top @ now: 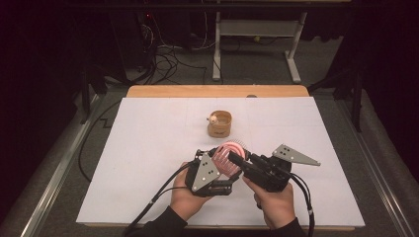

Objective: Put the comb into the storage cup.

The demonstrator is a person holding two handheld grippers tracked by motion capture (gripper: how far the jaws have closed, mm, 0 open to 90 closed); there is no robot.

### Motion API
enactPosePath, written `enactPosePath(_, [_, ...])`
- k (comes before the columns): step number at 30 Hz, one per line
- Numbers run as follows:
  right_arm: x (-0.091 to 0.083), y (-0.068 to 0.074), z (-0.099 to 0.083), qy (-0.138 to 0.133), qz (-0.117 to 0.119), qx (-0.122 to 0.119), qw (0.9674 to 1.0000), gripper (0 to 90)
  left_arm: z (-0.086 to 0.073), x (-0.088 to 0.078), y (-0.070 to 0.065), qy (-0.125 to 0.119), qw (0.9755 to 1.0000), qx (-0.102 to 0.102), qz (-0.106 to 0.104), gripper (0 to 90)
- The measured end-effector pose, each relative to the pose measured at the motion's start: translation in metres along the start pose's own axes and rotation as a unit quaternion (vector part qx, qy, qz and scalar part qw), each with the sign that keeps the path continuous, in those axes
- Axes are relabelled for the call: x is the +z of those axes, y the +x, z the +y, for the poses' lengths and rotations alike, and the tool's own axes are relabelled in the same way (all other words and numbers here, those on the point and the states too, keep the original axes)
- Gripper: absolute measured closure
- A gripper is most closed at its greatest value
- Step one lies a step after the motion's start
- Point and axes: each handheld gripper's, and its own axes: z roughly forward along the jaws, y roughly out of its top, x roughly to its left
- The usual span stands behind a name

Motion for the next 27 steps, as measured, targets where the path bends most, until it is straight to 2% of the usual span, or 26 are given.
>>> enactPosePath(8, [-0.002,0.004,0.0022,-0.015,0.008,-0.009,0.9998,69.1,0.0009,-0.0014,-0.0002,-0.009,0.9999,0.006,0.001,18.5])
enactPosePath(17, [-0.0031,0.0085,0.0053,-0.026,0.012,-0.025,0.9993,70.1,0.0027,-0.0048,-0.0009,-0.022,0.9996,0.014,0.013,18.1])
enactPosePath(19, [-0.0028,0.0084,0.0054,-0.027,0.013,-0.025,0.9992,70.2,0.0023,-0.005,-0.0006,-0.024,0.9995,0.011,0.014,17.9])
enactPosePath(22, [-0.0021,0.0086,0.0058,-0.03,0.017,-0.023,0.9991,71.2,0.0018,-0.0039,0.0009,-0.021,0.9998,0.004,0.005,17.8])
enactPosePath(27, [0.0009,0.0092,0.0062,-0.026,0.016,-0.026,0.9992,71.8,-0.0005,-0.003,0.0016,-0.024,0.9997,0.0,0.006,17.7])
